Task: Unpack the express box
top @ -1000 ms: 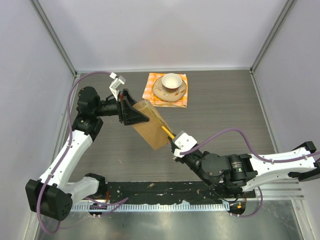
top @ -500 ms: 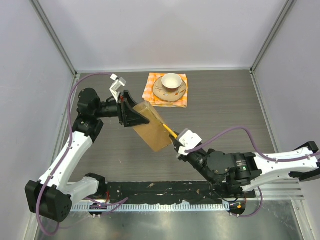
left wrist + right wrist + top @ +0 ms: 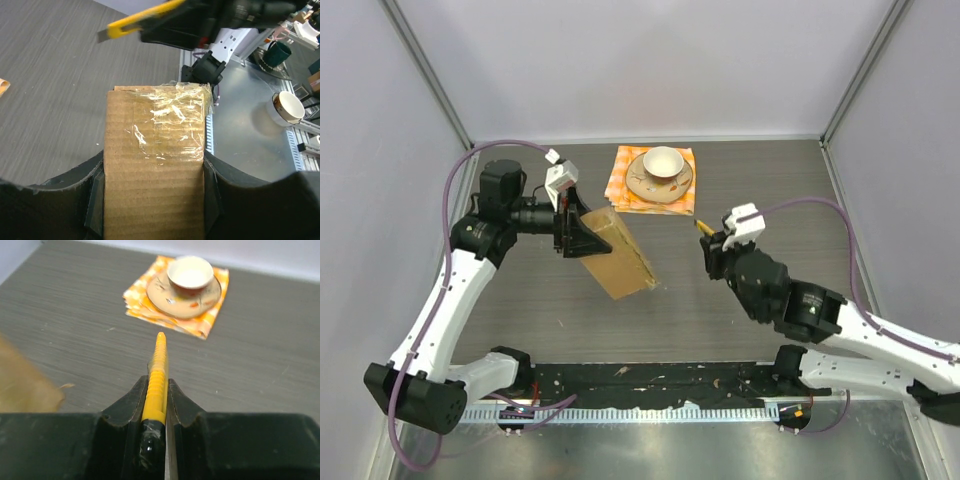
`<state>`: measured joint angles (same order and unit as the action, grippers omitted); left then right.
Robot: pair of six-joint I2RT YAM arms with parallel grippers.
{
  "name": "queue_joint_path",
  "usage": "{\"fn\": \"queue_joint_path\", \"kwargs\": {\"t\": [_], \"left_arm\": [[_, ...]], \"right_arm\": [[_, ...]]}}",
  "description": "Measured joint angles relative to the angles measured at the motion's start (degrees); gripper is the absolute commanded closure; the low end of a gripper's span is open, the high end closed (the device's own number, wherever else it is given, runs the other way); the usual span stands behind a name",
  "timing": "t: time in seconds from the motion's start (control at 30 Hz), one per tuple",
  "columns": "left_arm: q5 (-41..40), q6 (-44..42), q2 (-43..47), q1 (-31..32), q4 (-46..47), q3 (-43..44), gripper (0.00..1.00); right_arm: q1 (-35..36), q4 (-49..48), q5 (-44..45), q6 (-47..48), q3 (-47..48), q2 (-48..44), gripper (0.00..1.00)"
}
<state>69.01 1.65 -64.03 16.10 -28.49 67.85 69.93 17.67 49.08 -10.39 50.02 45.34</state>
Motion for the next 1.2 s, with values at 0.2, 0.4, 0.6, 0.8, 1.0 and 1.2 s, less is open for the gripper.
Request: {"fn": "queue_joint_path", "kwargs": {"t": [0.2,0.4,0.6,0.8,1.0,1.2], "left_arm": [[-0.09,-7.87,0.02,0.04,-8.74,2.95,1.00],[-0.94,-12.57,0.04,0.61,-15.80,3.72,1.00],[-1.53,-16.37,0.90,1.07,-21.00,4.57,1.00],[-1.49,-17.16,2.08,1.55,-22.38,4.57,1.00],[-1.49,-16.90,2.54,2.62,-22.34,4.57,1.00],[-1.46,-15.61,2.54,3.15,-21.35,4.57,1.00]], "right_arm": [[-27.36,-0.33,-26.49,-9.33,-1.27,7.19,0.99],[-48.15,-9.05,-50.53,-17.05,-8.04,13.03,0.98],[-58.05,-20.85,-68.35,-26.77,-16.79,20.00,0.95],[-60.61,-19.89,-72.28,-28.09,-18.12,22.67,0.34],[-60.67,-8.17,-65.29,-22.58,-10.86,22.64,0.08],[-60.67,1.99,-54.34,-17.66,-6.60,19.52,0.07]]}}
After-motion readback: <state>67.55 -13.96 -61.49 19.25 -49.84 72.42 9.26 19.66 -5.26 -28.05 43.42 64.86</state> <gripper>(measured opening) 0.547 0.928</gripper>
